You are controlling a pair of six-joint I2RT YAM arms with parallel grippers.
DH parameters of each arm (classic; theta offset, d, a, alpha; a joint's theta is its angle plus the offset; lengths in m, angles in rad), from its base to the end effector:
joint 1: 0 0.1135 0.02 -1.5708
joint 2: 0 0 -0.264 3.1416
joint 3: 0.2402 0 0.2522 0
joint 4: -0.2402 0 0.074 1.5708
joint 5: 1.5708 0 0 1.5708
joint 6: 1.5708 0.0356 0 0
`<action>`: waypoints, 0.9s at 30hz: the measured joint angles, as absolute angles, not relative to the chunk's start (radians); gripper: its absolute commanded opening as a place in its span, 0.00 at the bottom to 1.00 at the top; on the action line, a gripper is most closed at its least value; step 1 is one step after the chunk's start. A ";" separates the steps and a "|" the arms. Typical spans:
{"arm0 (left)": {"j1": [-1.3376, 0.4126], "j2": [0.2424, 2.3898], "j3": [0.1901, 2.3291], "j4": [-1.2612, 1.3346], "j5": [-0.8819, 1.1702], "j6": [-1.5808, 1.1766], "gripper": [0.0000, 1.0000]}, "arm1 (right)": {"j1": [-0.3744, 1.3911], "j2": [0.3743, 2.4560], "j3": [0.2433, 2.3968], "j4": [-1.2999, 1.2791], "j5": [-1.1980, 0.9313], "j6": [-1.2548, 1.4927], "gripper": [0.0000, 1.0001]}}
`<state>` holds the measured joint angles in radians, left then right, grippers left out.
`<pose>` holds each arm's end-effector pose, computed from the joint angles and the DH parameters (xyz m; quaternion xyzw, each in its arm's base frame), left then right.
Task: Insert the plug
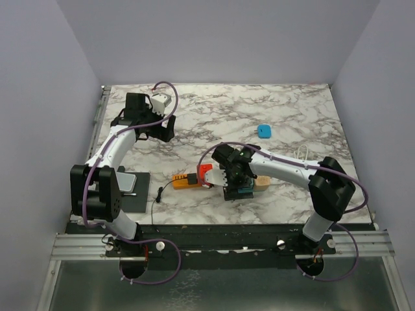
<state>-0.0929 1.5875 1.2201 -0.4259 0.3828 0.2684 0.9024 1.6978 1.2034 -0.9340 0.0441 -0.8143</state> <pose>0.3469 -0.0457 0.2692 0.2342 0.8807 -0.1428 0.3861 0.1953 0.2447 0.2035 -0.7536 0.6531 -0.0188 0.0720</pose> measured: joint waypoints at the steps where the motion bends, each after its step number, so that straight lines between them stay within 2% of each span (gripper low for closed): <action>1: -0.093 1.586 1.223 -0.426 0.384 0.268 0.99 | 0.899 1.708 1.204 -0.935 0.039 -0.809 1.00; 11: -0.091 1.559 1.255 -0.431 0.386 0.269 0.99 | 0.891 1.718 1.359 -0.946 0.033 -0.767 1.00; 17: -0.090 1.554 1.268 -0.446 0.402 0.269 0.99 | 0.849 1.592 1.410 -0.847 0.015 -0.656 1.00; 22: -0.087 1.554 1.282 -0.452 0.416 0.273 0.99 | 0.623 1.537 1.491 -0.639 0.080 -0.350 1.00; 27: -0.087 1.554 1.285 -0.454 0.433 0.281 0.99 | 0.380 1.618 1.560 -0.534 0.188 -0.082 1.00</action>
<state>-0.0868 1.5543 1.2846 -0.4541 0.4328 0.2813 0.3798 1.6176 1.5597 -0.5343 0.1879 -0.0822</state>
